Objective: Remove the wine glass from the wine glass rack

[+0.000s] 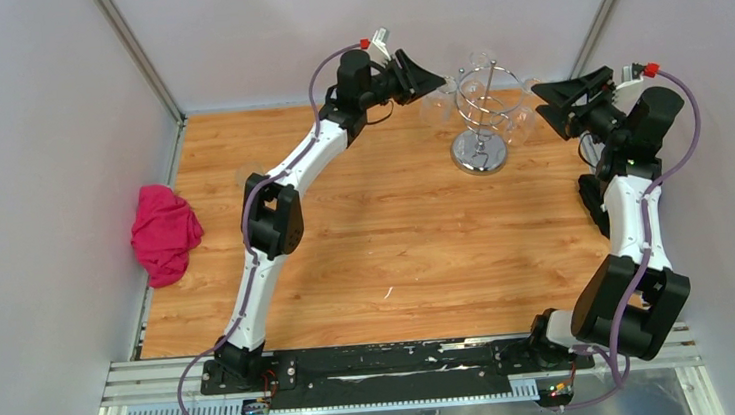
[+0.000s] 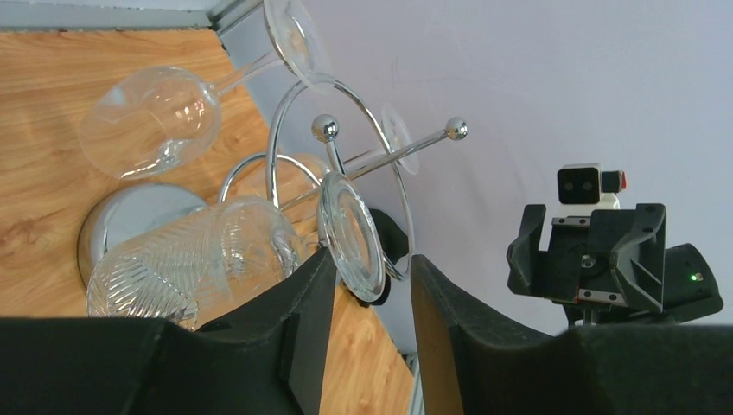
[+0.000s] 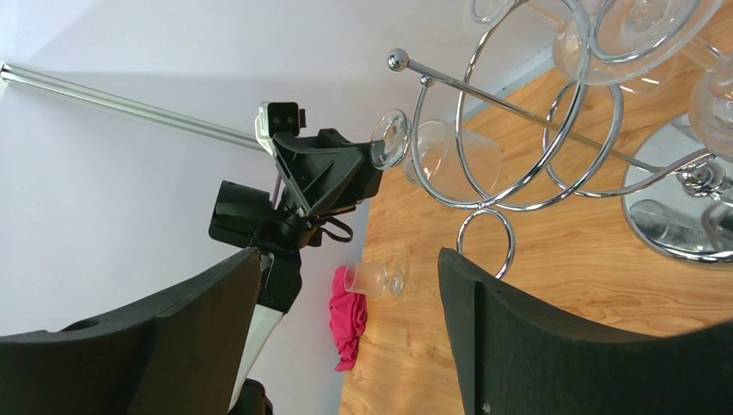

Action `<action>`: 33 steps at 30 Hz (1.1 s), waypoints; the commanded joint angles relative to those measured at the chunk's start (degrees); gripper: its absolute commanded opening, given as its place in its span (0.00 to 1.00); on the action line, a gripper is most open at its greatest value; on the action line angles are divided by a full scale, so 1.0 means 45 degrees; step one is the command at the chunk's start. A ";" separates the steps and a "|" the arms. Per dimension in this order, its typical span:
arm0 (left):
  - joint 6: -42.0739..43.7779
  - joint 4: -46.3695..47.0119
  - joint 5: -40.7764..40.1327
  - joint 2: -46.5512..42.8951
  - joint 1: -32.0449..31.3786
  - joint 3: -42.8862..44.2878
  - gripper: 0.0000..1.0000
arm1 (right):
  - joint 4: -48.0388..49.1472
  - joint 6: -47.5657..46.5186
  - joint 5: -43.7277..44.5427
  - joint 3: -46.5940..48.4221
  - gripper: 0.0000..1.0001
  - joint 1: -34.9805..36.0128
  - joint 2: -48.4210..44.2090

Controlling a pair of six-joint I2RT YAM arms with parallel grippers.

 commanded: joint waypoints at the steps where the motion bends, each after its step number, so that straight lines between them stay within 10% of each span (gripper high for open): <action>1: 0.0013 0.0132 -0.0091 0.0101 -0.0112 0.0540 0.42 | 0.0515 0.0209 -0.0395 -0.0192 0.80 -0.0183 0.0072; 33: -0.2122 0.0099 0.0077 -0.0494 -0.0014 -0.0354 0.00 | 0.0961 0.0614 -0.0438 -0.0481 0.79 -0.0192 0.0114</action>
